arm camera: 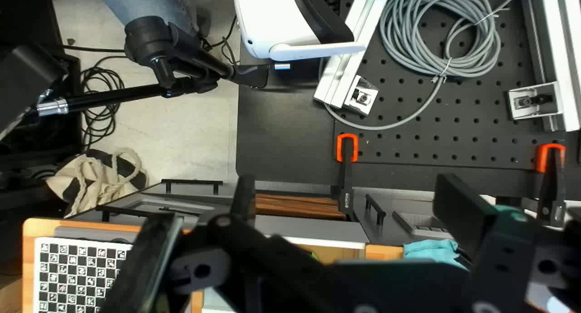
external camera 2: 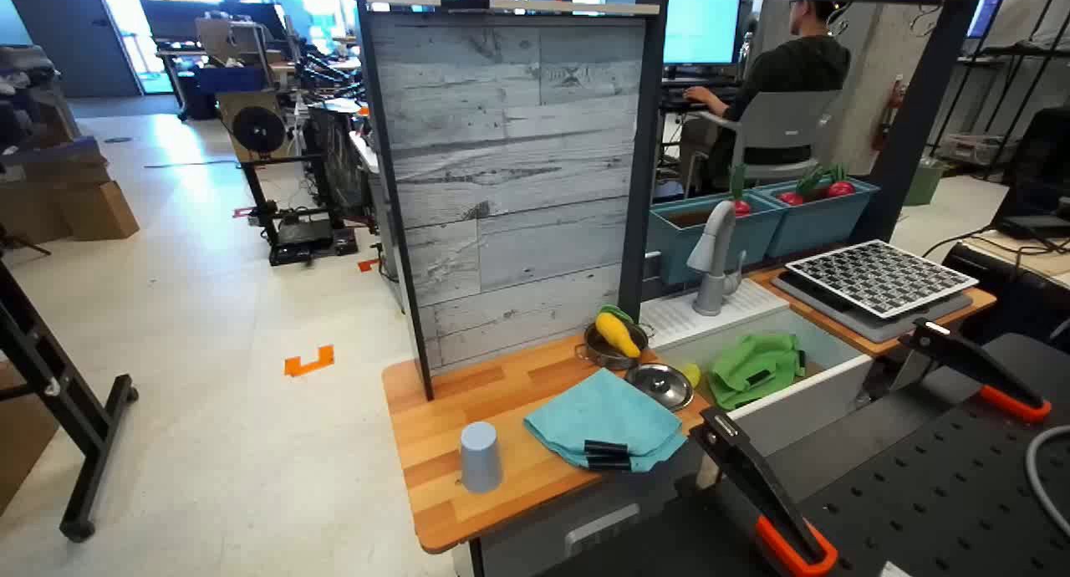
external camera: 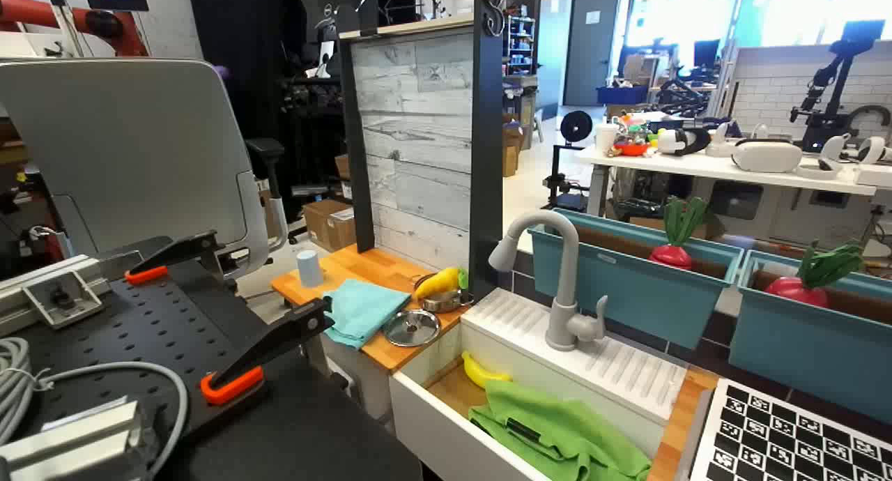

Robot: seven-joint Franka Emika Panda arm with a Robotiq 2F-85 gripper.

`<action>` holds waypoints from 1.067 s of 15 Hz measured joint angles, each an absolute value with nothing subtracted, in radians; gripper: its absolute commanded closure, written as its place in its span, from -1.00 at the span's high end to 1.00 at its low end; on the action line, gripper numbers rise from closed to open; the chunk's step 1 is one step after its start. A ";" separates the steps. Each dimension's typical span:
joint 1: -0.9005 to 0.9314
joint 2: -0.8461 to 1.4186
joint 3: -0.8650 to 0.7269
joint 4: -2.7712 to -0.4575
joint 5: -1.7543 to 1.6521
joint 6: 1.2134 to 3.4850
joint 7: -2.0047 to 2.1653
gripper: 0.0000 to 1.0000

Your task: Slide the blue cloth forward

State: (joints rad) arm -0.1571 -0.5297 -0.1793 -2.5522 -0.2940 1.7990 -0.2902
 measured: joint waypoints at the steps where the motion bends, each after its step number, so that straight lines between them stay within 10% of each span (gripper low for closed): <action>1: -0.157 -0.530 -0.179 -2.552 -0.294 1.799 -0.290 1.00; 16: -0.118 -0.459 -0.140 -2.536 -0.255 1.873 -0.169 1.00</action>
